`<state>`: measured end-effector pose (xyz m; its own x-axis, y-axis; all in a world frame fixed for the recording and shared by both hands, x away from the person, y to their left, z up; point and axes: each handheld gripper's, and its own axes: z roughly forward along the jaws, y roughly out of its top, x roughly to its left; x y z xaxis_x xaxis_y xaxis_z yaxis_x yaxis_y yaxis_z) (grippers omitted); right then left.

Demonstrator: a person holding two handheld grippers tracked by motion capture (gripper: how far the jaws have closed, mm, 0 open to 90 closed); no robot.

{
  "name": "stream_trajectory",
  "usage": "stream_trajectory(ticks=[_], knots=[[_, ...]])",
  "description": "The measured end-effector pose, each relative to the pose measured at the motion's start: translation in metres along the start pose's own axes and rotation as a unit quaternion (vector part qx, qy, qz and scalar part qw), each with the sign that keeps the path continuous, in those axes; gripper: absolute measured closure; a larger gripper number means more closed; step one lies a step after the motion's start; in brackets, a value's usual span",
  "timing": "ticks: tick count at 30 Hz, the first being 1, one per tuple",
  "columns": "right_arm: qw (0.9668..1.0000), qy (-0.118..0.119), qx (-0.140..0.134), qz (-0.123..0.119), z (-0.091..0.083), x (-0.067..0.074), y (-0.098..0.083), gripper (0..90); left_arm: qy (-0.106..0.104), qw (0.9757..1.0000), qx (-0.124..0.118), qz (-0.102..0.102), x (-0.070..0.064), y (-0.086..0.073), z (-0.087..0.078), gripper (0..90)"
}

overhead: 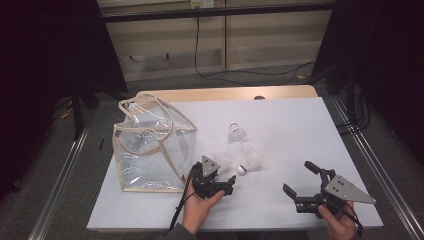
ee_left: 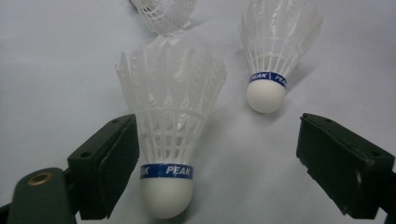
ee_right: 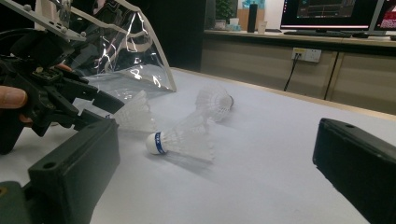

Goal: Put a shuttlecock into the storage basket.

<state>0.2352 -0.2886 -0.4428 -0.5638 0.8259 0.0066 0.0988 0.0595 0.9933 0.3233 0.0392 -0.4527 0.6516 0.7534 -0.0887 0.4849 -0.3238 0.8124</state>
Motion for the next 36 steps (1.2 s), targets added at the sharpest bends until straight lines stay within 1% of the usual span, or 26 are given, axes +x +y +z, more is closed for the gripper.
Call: stream_trajectory(ticks=[1,4,5,7,10,12,13,16,17,18,19,20,21,23,24,27,29,32,33,36], knots=[[1.0,-0.001,0.0,0.0,0.0,0.0,0.0,0.4,0.001,1.0,0.004,0.002,0.001,0.0,0.0,14.0],[1.0,0.001,-0.001,-0.002,0.0,0.0,0.0,0.4,0.008,0.9999,0.005,-0.014,0.002,0.0,0.001,15.4],[1.0,0.001,0.002,-0.003,0.0,0.0,0.0,0.4,0.008,0.9998,0.007,-0.018,0.003,0.001,0.001,16.5],[1.0,0.0,0.001,-0.003,0.0,0.0,0.0,0.4,0.016,0.9995,0.013,-0.024,0.004,0.001,0.002,20.5],[1.0,0.0,0.001,-0.004,0.0,0.0,0.0,0.4,0.023,0.9991,0.022,-0.027,0.006,0.001,0.003,22.4],[1.0,0.0,0.0,-0.003,0.0,0.0,0.0,0.4,0.029,0.9987,0.024,-0.034,0.007,0.0,0.004,24.5],[1.0,0.001,0.0,-0.003,0.0,0.0,0.0,0.4,0.031,0.9985,0.031,-0.033,0.008,0.001,0.004,25.0],[1.0,0.0,-0.001,-0.003,0.0,0.001,0.0,0.4,0.03,0.9983,0.028,-0.042,0.009,0.001,0.005,27.2],[1.0,0.001,-0.001,-0.004,0.0,0.001,0.0,0.4,0.032,0.9978,0.03,-0.049,0.008,0.001,0.005,28.5],[1.0,0.0,0.0,-0.004,0.0,0.001,0.0,0.4,0.032,0.9979,0.035,-0.044,0.01,0.001,0.005,29.9],[1.0,0.0,0.0,-0.004,0.0,0.001,0.0,0.4,0.033,0.9978,0.035,-0.046,0.01,0.001,0.005,30.7],[1.0,0.001,0.0,-0.004,0.0,0.001,0.0,0.4,0.038,0.9977,0.037,-0.043,0.01,0.001,0.005,32.8],[1.0,0.001,0.001,-0.003,0.0,0.001,0.0,0.4,0.038,0.9977,0.038,-0.042,0.011,0.001,0.005,34.1],[1.0,0.001,0.0,-0.003,0.0,0.001,0.0,0.4,0.033,0.9973,0.044,-0.049,0.012,0.001,0.005,36.9],[1.0,0.001,0.001,-0.003,0.0,0.001,0.0,0.4,0.038,0.9972,0.043,-0.047,0.012,0.001,0.006,38.0],[1.0,0.0,0.001,-0.003,0.0,0.001,0.0,0.4,0.041,0.9971,0.047,-0.043,0.012,0.001,0.007,41.6],[1.0,0.001,0.001,-0.004,0.0,0.001,0.0,0.4,0.039,0.9972,0.048,-0.043,0.013,0.001,0.006,42.5],[1.0,0.001,0.0,-0.003,0.0,0.001,0.0,0.4,0.039,0.9969,0.047,-0.049,0.014,0.001,0.006,45.6],[1.0,0.001,0.001,-0.004,0.0,0.001,0.0,0.4,0.039,0.9968,0.05,-0.048,0.014,0.001,0.006,46.6],[1.0,0.001,0.001,-0.004,-0.001,0.001,0.0,0.4,0.037,0.9964,0.054,-0.053,0.014,0.002,0.005,50.1]])
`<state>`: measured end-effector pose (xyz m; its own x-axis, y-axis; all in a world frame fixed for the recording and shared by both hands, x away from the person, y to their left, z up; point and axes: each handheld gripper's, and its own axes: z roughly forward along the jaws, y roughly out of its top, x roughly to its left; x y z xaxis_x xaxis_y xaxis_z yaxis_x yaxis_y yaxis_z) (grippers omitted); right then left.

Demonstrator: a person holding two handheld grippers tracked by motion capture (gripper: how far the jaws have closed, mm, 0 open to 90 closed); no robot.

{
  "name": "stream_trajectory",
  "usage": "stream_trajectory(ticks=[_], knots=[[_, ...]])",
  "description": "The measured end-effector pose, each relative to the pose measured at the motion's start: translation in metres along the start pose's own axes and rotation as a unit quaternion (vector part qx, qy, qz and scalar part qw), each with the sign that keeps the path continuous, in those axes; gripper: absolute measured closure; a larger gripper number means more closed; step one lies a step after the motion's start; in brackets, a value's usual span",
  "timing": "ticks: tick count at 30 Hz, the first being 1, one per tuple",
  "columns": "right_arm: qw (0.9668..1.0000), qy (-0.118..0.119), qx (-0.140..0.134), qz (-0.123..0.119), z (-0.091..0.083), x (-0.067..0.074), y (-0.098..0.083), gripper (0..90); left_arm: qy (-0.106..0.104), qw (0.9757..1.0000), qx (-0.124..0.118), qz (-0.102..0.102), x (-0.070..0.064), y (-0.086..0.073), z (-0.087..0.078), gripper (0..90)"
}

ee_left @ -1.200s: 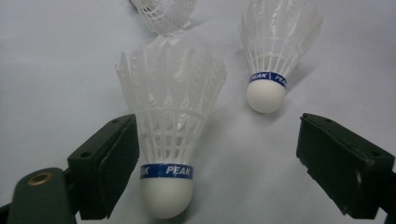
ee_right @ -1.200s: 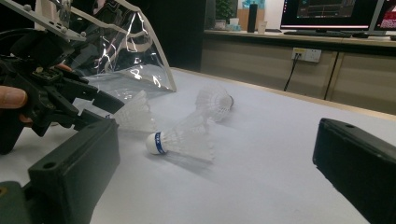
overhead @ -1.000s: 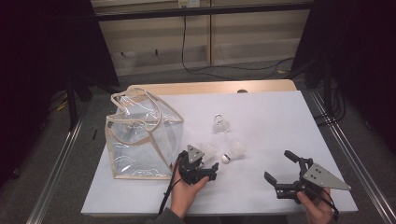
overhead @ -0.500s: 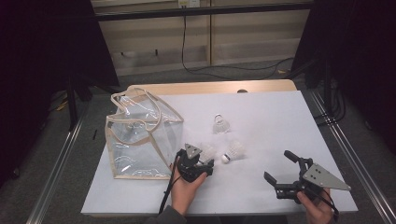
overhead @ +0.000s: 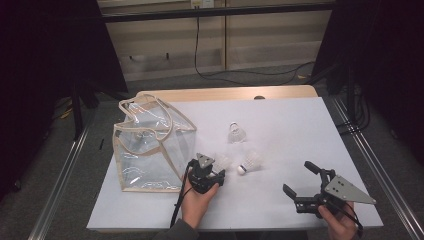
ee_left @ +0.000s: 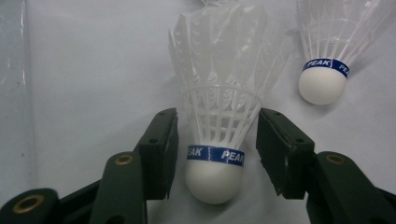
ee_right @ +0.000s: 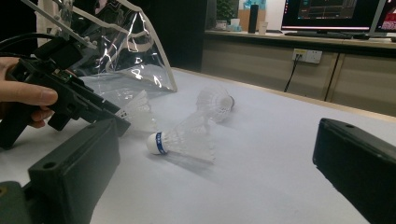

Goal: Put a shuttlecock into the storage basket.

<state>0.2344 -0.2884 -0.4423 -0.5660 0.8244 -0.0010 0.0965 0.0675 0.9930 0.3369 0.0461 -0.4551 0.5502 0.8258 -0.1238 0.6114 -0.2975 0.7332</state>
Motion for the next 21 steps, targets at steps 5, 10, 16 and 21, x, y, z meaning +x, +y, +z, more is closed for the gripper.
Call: stream_trajectory(ticks=[5,10,16,21], knots=[[1.0,-0.002,-0.001,-0.002,0.0,-0.0007,0.0,0.4,0.004,0.9999,0.012,0.002,0.0007,0.0024,-0.0004,53.4],[1.0,-0.001,-0.003,-0.002,0.0,-0.0009,0.0,0.4,0.001,0.9999,0.015,-0.006,0.0033,0.0033,-0.001,57.5],[1.0,-0.001,-0.003,0.0,-0.0002,-0.0009,0.0,0.4,0.004,0.9998,0.021,-0.002,0.0037,0.0049,-0.0014,61.8],[1.0,-0.002,-0.003,0.0,-0.001,-0.0016,0.0001,0.4,0.003,0.9996,0.029,-0.004,0.0038,0.0062,-0.0026,64.1]])
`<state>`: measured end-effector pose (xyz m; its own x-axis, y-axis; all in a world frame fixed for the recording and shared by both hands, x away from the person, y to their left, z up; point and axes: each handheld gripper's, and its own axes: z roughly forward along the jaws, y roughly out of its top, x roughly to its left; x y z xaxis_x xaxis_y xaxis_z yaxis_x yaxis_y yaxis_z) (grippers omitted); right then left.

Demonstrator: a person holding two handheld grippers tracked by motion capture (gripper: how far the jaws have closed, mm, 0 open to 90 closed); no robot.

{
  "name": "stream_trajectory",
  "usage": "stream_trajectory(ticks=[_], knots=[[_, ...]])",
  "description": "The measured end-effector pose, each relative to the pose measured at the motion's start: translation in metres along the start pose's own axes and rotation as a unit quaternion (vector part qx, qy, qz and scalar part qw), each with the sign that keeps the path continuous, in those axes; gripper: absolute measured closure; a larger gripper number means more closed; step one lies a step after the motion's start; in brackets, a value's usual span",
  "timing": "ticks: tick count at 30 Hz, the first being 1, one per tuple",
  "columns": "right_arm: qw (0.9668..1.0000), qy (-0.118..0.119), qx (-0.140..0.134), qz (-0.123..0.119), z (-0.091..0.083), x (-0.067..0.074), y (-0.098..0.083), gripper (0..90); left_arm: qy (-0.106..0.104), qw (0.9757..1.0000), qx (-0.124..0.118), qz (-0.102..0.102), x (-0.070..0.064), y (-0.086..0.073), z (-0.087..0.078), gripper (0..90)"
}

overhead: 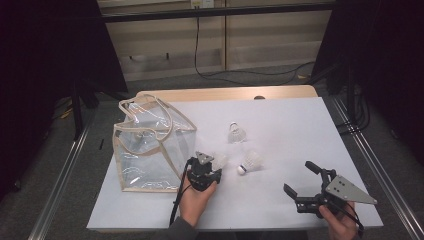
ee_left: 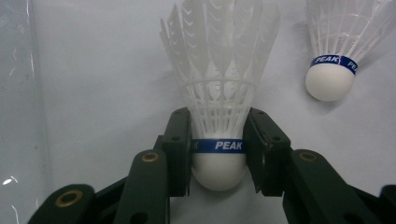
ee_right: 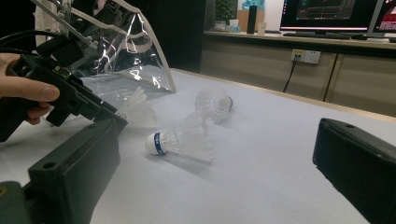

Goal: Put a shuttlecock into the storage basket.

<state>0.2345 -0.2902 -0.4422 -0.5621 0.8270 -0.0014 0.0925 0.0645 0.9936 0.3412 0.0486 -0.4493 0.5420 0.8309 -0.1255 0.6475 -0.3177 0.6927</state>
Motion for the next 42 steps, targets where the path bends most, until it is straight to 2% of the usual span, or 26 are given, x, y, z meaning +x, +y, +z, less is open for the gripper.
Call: stream_trajectory(ticks=[4,7,14,18,19,21,23,29,42], knots=[[1.0,0.0,-0.001,-0.001,0.0,-0.001,0.0,0.4,-0.011,0.9999,0.003,-0.009,0.002,0.0,-0.001,64.7],[1.0,-0.002,-0.001,-0.001,-0.001,-0.001,0.0,0.4,-0.021,0.9997,0.009,-0.007,0.002,0.001,-0.002,65.0],[1.0,-0.003,-0.002,-0.001,-0.001,-0.001,0.0,0.4,-0.031,0.9995,0.004,-0.012,0.001,0.006,-0.01,65.2],[1.0,-0.005,-0.001,-0.001,-0.002,-0.002,0.0,0.4,-0.045,0.9989,0.005,-0.01,0.001,0.012,-0.016,65.2],[1.0,-0.005,0.0,-0.001,-0.001,-0.002,0.0,0.4,-0.054,0.9984,0.011,-0.009,0.001,0.014,-0.018,65.2],[1.0,-0.005,0.0,-0.001,-0.001,-0.002,0.0,0.4,-0.05,0.9987,0.01,-0.003,0.0,0.017,-0.02,65.2],[1.0,-0.004,-0.001,-0.002,-0.001,-0.002,0.0,0.4,-0.058,0.9982,0.01,-0.005,0.0,0.021,-0.023,65.2],[1.0,-0.004,0.0,-0.001,-0.001,-0.002,0.0,0.4,-0.059,0.9982,0.009,0.002,0.0,0.032,-0.032,65.2],[1.0,-0.003,0.0,0.002,0.0,-0.003,-0.001,0.4,-0.064,0.9979,0.007,0.0,0.004,0.049,-0.041,65.3]])
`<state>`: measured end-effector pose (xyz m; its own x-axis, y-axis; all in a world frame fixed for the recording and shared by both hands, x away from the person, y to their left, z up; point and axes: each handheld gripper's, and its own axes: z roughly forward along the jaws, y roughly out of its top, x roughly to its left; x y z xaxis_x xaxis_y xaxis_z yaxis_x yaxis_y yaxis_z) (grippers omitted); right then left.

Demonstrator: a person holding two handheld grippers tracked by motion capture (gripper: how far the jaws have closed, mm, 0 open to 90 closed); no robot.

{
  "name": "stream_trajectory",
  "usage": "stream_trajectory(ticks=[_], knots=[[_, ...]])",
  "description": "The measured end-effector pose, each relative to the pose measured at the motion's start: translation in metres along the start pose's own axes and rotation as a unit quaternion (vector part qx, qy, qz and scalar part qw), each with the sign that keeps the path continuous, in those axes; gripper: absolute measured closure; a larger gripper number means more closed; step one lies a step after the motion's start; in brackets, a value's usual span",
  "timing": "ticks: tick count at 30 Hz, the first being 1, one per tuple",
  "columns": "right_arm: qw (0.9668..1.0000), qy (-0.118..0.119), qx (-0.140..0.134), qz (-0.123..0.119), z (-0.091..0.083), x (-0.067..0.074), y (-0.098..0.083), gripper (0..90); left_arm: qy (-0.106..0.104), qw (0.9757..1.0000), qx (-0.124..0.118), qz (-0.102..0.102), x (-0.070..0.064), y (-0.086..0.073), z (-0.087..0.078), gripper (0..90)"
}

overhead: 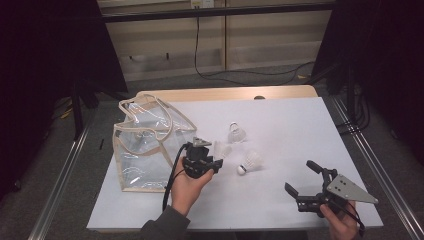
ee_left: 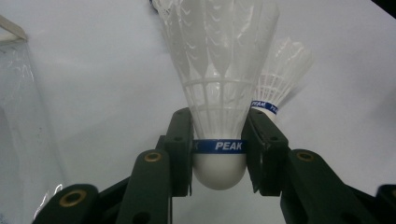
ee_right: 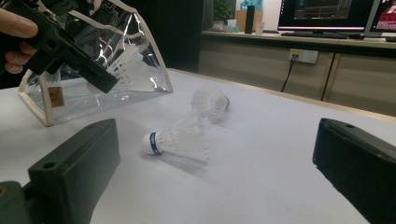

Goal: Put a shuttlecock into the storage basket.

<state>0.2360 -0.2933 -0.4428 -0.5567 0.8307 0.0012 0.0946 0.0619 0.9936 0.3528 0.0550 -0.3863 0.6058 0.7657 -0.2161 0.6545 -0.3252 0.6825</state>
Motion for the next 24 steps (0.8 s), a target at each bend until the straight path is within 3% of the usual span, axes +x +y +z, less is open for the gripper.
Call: stream_trajectory(ticks=[12,24], knots=[[1.0,0.0,0.001,0.004,0.001,-0.001,0.0,0.7,-0.001,1.0,0.001,0.006,0.003,0.014,-0.008,65.3],[1.0,0.0,0.002,0.003,0.002,-0.002,-0.001,1.0,-0.013,0.9999,0.004,-0.001,0.006,0.023,-0.011,65.3]])
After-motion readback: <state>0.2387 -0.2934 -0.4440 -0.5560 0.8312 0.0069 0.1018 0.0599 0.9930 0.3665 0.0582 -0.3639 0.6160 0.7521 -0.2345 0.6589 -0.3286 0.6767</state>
